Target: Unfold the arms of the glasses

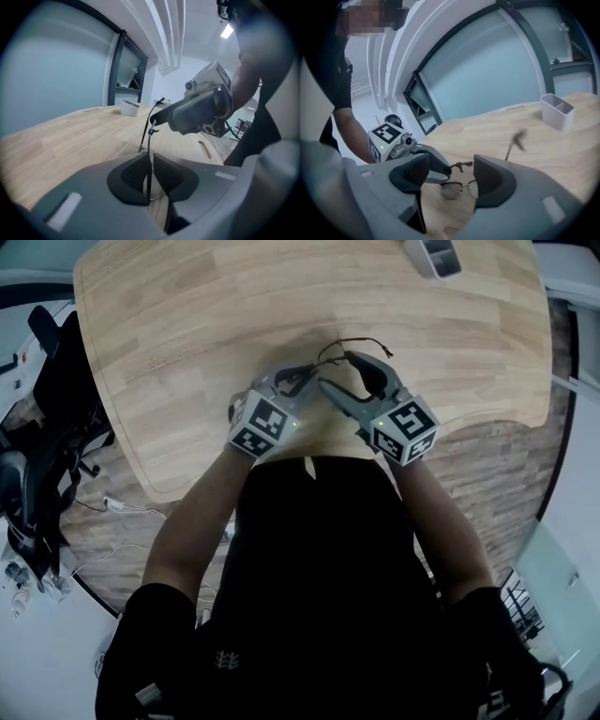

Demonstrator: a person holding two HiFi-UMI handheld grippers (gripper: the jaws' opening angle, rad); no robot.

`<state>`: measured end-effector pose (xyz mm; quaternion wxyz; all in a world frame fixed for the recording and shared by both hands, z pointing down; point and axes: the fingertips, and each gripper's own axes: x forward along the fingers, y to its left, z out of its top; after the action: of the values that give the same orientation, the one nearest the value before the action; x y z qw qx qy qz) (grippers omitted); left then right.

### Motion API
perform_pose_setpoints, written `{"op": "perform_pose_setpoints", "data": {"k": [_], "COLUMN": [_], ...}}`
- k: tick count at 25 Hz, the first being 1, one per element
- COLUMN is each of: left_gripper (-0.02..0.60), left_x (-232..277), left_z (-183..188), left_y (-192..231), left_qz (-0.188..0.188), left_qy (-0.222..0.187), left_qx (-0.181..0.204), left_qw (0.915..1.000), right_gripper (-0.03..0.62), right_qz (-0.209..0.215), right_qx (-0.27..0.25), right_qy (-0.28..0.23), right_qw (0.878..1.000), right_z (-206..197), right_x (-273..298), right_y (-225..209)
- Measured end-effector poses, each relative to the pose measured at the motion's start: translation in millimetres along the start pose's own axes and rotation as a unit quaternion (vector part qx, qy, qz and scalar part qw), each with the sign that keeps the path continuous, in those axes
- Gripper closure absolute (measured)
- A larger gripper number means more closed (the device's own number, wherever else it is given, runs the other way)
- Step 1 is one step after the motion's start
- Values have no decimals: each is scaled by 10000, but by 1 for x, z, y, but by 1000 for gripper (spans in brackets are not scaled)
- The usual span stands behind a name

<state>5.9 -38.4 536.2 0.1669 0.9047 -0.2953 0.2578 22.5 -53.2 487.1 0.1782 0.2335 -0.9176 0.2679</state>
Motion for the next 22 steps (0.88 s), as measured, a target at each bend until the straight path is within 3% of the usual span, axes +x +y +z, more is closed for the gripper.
{"op": "perform_pose_setpoints", "data": {"k": [5,22], "left_gripper": [492,489], "left_x": [-9,-74], "left_z": [-5,-11], "left_y": [-2,-10], "left_qz": [83,707], "left_qy": [62,-136], "left_qx": [-56,-121], "left_qw": [9999,9973], "right_gripper": [307,307], "right_qz": [136,490], "right_qx": [-58,-371], "right_qy": [39,-126], "right_qw": [9999,9980], "right_z": [1,12], "right_x": [2,-3], "right_y": [13,65]}}
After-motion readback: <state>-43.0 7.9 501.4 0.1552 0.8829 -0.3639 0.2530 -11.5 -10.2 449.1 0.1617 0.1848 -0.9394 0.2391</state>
